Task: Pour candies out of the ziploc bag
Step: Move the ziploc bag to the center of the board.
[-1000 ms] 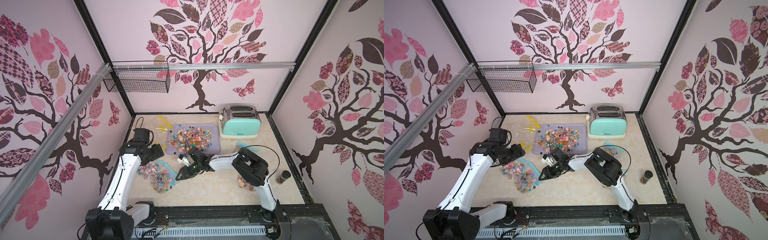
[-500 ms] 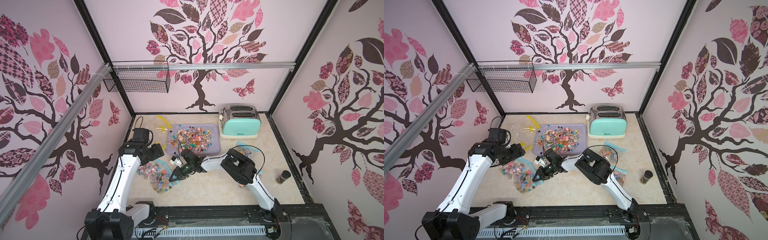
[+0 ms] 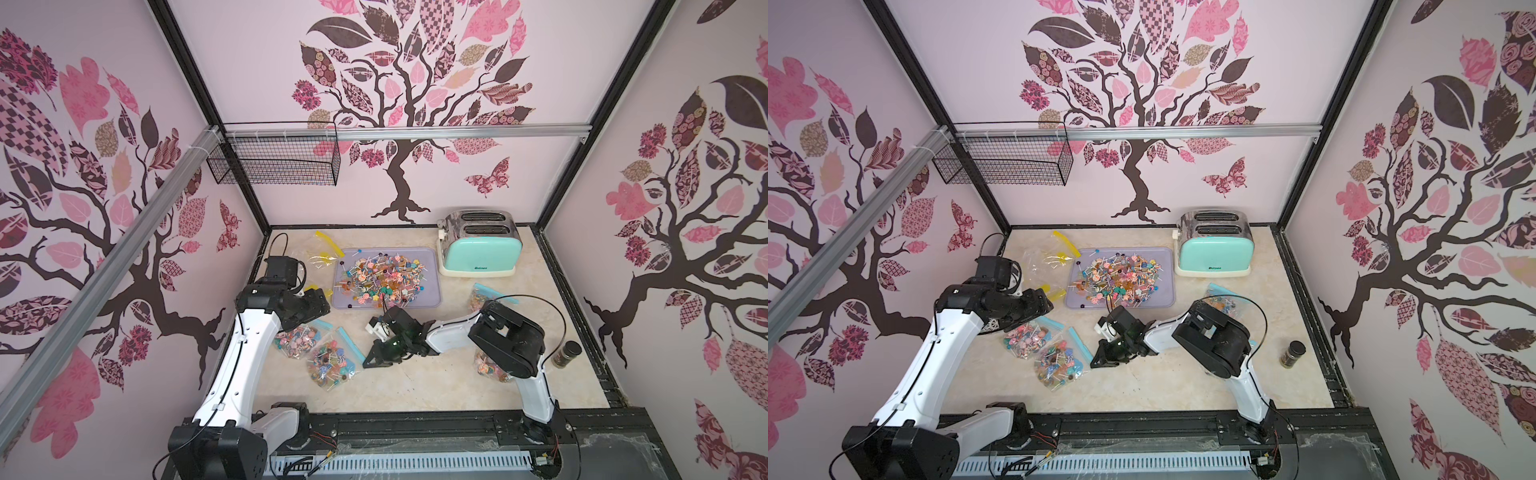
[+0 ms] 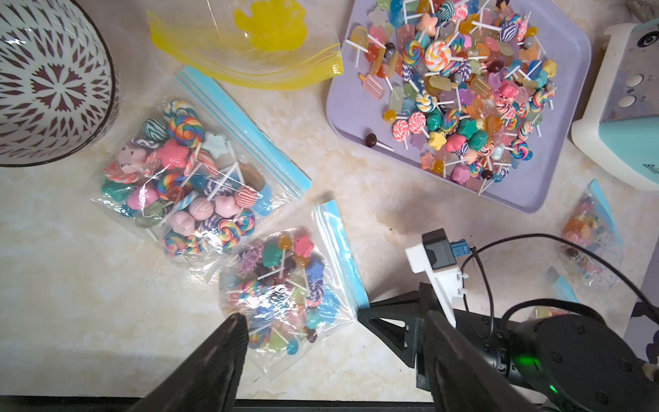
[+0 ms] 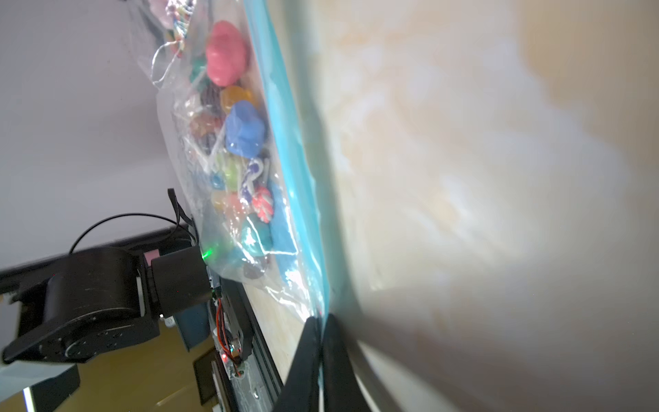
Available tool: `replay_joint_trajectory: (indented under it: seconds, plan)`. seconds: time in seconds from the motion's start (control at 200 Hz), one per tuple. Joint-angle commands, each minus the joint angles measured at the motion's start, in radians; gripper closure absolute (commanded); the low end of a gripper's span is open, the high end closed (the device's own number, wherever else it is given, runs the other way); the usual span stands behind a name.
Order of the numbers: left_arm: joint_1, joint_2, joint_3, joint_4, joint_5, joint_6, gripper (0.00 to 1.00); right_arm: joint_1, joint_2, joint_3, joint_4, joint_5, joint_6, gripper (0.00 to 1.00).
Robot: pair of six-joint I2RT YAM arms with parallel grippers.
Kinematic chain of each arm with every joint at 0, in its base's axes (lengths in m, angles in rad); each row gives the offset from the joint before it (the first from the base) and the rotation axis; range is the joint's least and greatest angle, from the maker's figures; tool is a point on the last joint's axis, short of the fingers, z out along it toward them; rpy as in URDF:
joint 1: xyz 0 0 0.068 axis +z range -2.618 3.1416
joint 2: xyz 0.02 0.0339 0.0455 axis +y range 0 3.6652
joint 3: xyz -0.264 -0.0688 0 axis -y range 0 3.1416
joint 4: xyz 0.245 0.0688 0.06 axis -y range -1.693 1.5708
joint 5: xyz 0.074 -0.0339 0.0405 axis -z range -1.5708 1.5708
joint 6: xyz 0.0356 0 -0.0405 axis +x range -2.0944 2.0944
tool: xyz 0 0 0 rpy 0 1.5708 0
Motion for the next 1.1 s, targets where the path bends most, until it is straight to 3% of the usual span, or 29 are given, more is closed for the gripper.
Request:
replay_joint_trajectory:
  seconds: [0.0, 0.075, 0.185, 0.295, 0.595, 0.7, 0.805, 1.09]
  plan:
    - [-0.031, -0.018, -0.020, -0.006, 0.021, 0.008, 0.19, -0.005, -0.053, -0.121, 0.048, 0.092, 0.091, 1.00]
    - [-0.078, -0.017, -0.031, -0.005, -0.008, -0.006, 0.19, -0.005, -0.068, -0.164, 0.105, 0.081, 0.117, 0.98]
    - [-0.122, -0.020, -0.064, 0.011, -0.032, -0.038, 0.19, -0.005, -0.046, -0.137, 0.137, 0.052, 0.122, 0.84]
    - [-0.124, -0.027, -0.099, 0.042, -0.031, -0.060, 0.19, -0.005, -0.010, -0.069, 0.131, 0.032, 0.119, 0.83]
    - [-0.133, -0.076, -0.236, 0.019, -0.017, -0.152, 0.23, -0.008, 0.014, -0.019, 0.071, 0.029, 0.085, 0.91]
    - [-0.173, -0.088, -0.262, -0.009, -0.057, -0.221, 0.27, -0.016, -0.005, -0.036, 0.063, 0.044, 0.073, 0.95]
    - [-0.200, -0.060, -0.311, 0.053, -0.024, -0.274, 0.30, -0.032, -0.049, -0.083, 0.075, 0.070, 0.075, 0.98]
    - [-0.443, 0.126, -0.377, 0.224, -0.038, -0.411, 0.30, -0.103, -0.300, -0.349, 0.073, 0.243, 0.095, 0.98]
